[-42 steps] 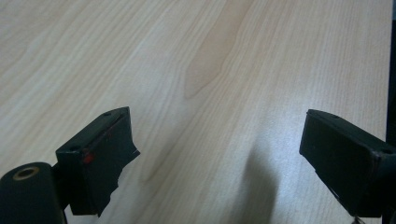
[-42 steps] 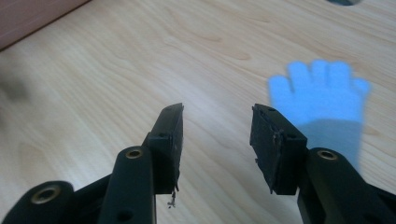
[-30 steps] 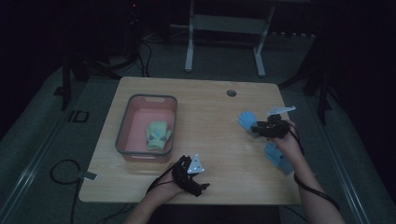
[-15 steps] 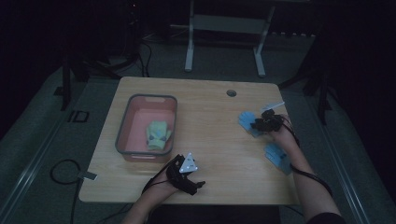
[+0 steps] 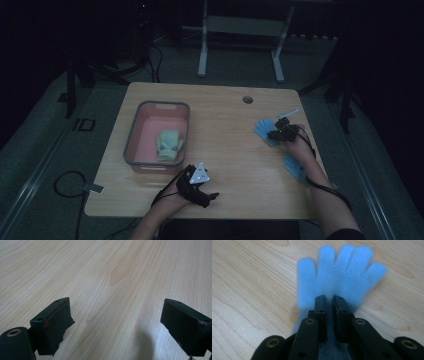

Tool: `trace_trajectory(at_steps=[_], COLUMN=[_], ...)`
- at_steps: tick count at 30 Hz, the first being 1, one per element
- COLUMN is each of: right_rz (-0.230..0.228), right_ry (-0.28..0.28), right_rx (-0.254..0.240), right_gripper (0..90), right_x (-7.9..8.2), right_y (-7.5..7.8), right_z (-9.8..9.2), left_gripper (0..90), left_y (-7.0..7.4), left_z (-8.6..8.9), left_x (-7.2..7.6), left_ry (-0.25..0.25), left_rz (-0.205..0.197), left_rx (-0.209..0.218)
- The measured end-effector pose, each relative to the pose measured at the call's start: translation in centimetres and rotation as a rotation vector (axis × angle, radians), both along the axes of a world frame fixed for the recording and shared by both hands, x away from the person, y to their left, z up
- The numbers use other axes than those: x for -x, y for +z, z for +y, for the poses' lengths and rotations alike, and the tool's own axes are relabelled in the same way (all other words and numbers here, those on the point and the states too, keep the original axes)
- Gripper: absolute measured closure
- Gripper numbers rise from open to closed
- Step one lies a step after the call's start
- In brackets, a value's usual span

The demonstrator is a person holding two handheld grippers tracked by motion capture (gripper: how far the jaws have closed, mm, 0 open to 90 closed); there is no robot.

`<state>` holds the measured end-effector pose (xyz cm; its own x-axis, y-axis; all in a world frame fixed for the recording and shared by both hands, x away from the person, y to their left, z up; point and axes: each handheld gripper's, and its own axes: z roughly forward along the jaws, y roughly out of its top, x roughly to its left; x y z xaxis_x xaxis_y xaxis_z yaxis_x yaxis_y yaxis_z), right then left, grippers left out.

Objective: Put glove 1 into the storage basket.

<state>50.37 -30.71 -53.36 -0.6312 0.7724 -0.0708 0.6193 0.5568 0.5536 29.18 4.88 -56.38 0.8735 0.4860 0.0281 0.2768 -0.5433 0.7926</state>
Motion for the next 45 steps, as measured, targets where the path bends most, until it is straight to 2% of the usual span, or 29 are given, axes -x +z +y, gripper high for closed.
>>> trace_trajectory(at_steps=[5,9,12,15,18,20,23,26,28,30,33,34,36,38,39,43,45], right_rz=[-0.001,-0.022,-0.042,-0.053,-0.091,-0.141,-0.154,-0.146,-0.138,-0.12,-0.113,-0.113,-0.072,-0.076,-0.061,-0.058,-0.035], right_ry=[-0.055,-0.102,-0.123,-0.14,-0.153,-0.169,-0.188,-0.214,-0.226,-0.24,-0.241,-0.255,-0.282,-0.301,-0.307,-0.33,-0.334], right_rx=[-0.027,-0.05,-0.086,-0.156,-0.176,-0.174,-0.256,-0.274,-0.268,-0.294,-0.284,-0.279,-0.327,-0.309,-0.325,-0.31,-0.307], right_gripper=[85.8,86.9,87.1,87.1,87.1,87.1,87.1,87.1,87.1,87.1,87.1,87.1,87.1,87.1,87.1,86.9,86.8], right_x=[0.3,1.7,3.2,5.0,7.1,8.6,10.6,12.6,13.7,14.7,15.9,16.1,16.4,16.8,16.8,17.1,17.1], right_y=[0.1,1.6,3.2,4.8,6.5,7.3,7.8,7.4,7.0,6.5,5.6,5.1,4.2,3.5,3.1,1.6,0.6], right_z=[0.2,0.8,1.4,2.2,3.3,4.0,4.6,5.6,6.2,6.7,7.8,8.0,8.1,8.4,8.5,9.5,9.8], left_gripper=[10.2,10.2,10.2,10.2,10.2,10.2,10.2,10.2,10.2,10.2,10.2,10.2,10.2,10.2,10.2,10.2,10.2], left_y=[0.1,0.0,0.1,0.1,0.0,0.0,0.0,0.1,0.0,0.0,0.0,0.0,0.1,0.0,0.0,0.0,0.0], left_z=[0.0,0.1,0.3,0.2,0.1,0.1,0.1,0.0,0.0,0.0,0.1,0.2,0.3,0.3,0.3,0.2,0.2], left_x=[0.0,0.0,-0.2,-0.1,0.0,0.0,0.0,0.0,0.1,0.1,0.1,0.1,0.1,0.2,0.2,0.3,0.2], left_ry=[-0.003,-0.004,0.003,0.003,0.0,-0.004,0.004,-0.003,-0.008,-0.009,-0.009,-0.005,-0.004,-0.004,-0.006,-0.012,-0.015], left_rz=[-0.001,-0.003,0.0,-0.008,-0.009,-0.02,-0.021,-0.031,-0.032,-0.035,-0.035,-0.033,-0.031,-0.031,-0.032,-0.039,-0.036], left_rx=[0.001,0.003,0.014,0.008,0.001,0.003,0.002,-0.007,-0.007,-0.012,-0.011,-0.009,0.0,-0.001,-0.008,-0.007,-0.011])
